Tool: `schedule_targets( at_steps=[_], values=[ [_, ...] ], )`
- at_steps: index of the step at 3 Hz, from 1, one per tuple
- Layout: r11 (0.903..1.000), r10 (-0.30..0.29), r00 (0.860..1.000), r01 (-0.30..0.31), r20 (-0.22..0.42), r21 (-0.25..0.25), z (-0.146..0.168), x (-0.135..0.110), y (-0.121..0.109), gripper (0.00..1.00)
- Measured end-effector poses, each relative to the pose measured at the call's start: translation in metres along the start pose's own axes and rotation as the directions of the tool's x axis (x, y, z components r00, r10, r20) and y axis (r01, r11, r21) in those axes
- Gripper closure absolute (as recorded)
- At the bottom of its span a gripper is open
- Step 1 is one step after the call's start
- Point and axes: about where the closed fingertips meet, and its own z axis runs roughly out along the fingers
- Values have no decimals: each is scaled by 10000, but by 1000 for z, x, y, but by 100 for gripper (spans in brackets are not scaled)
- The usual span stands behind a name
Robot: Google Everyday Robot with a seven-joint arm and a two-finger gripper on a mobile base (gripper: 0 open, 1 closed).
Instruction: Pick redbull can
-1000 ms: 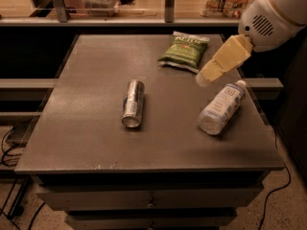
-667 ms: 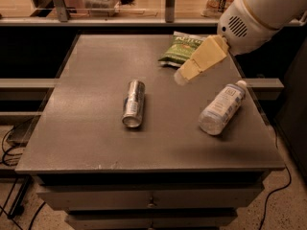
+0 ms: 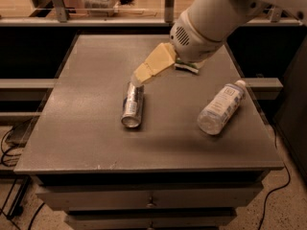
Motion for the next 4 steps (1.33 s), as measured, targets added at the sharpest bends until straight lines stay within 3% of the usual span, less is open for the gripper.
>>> schedule_targets(
  at_steps=[2, 4],
  values=[
    [9979, 644, 9955, -644, -693, 16, 60, -9, 18, 0],
    [9978, 658, 9879, -643, -1406, 156, 96, -7, 37, 0]
  ],
)
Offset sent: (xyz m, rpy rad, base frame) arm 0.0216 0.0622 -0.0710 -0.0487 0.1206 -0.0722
